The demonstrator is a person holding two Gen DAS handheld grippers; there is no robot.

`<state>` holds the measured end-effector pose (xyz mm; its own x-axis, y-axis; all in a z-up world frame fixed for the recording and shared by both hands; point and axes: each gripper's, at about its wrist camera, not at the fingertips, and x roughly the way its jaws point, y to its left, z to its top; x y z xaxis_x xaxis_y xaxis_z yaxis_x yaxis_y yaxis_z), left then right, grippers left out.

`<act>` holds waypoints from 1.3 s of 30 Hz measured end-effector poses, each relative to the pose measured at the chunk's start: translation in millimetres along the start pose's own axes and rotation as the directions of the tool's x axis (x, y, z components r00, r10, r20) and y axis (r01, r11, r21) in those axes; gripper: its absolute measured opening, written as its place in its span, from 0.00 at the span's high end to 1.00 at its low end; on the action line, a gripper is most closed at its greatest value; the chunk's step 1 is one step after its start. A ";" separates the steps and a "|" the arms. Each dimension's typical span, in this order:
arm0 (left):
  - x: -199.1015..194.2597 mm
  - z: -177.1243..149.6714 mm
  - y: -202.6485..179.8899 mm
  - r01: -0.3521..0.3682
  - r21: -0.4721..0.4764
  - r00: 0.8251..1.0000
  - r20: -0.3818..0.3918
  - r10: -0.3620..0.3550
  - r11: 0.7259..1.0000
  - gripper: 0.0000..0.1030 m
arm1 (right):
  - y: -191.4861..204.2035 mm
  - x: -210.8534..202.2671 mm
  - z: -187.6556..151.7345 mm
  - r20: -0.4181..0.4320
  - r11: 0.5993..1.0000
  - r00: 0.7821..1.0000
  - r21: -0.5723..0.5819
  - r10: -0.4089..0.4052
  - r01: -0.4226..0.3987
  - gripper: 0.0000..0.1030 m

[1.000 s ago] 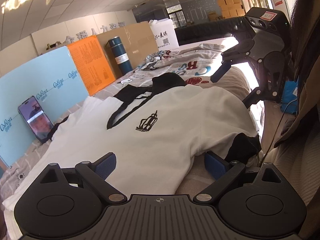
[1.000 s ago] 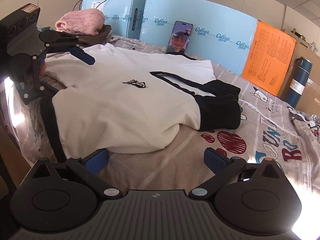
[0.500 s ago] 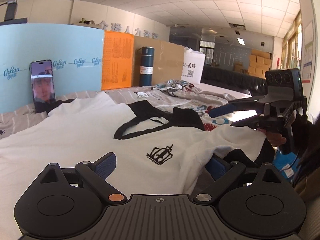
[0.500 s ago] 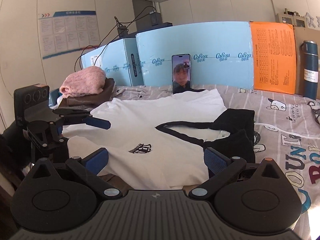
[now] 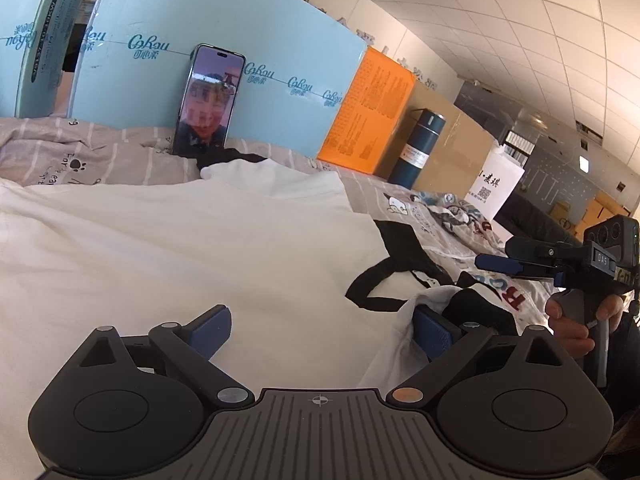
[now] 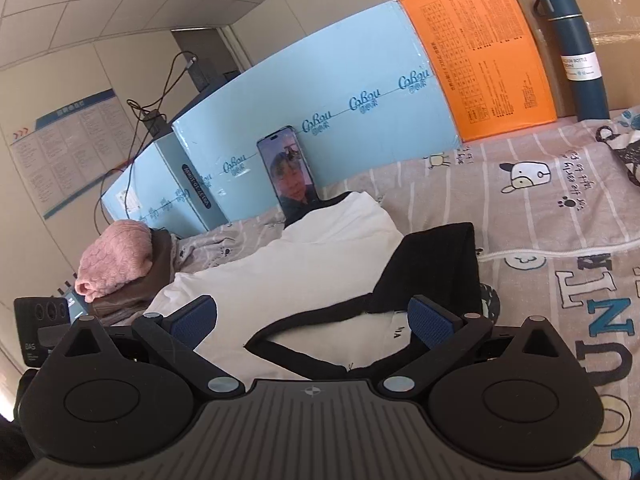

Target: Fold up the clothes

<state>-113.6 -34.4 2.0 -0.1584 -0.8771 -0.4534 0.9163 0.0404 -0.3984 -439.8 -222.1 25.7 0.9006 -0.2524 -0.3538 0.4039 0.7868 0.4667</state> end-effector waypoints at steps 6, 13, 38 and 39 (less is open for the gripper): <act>7.5 5.1 6.1 0.022 -0.005 0.999 -0.040 -0.022 1.000 0.03 | 6.7 17.3 10.5 -0.066 0.985 0.992 -0.126 0.106 -0.114 0.00; 18.1 23.1 9.1 -0.025 0.038 0.998 -0.062 0.027 0.999 0.02 | 48.2 0.0 -7.4 -0.150 0.902 0.988 -0.420 0.037 -0.097 0.00; 29.1 19.2 11.1 -0.063 0.087 0.991 -0.110 0.073 0.994 0.01 | 64.0 49.0 -27.9 -0.215 0.772 0.975 -0.612 0.046 -0.171 0.00; 29.1 19.2 11.0 -0.065 0.089 0.991 -0.110 0.075 0.994 0.01 | 62.2 51.3 -22.4 -0.200 0.786 0.979 -0.598 0.042 -0.156 0.00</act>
<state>-101.1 -68.7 -0.3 -0.1292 -0.8137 -0.5668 0.9537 0.0546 -0.2958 -372.0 -173.5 18.4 0.8666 -0.1009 -0.4888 0.0809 0.9948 -0.0620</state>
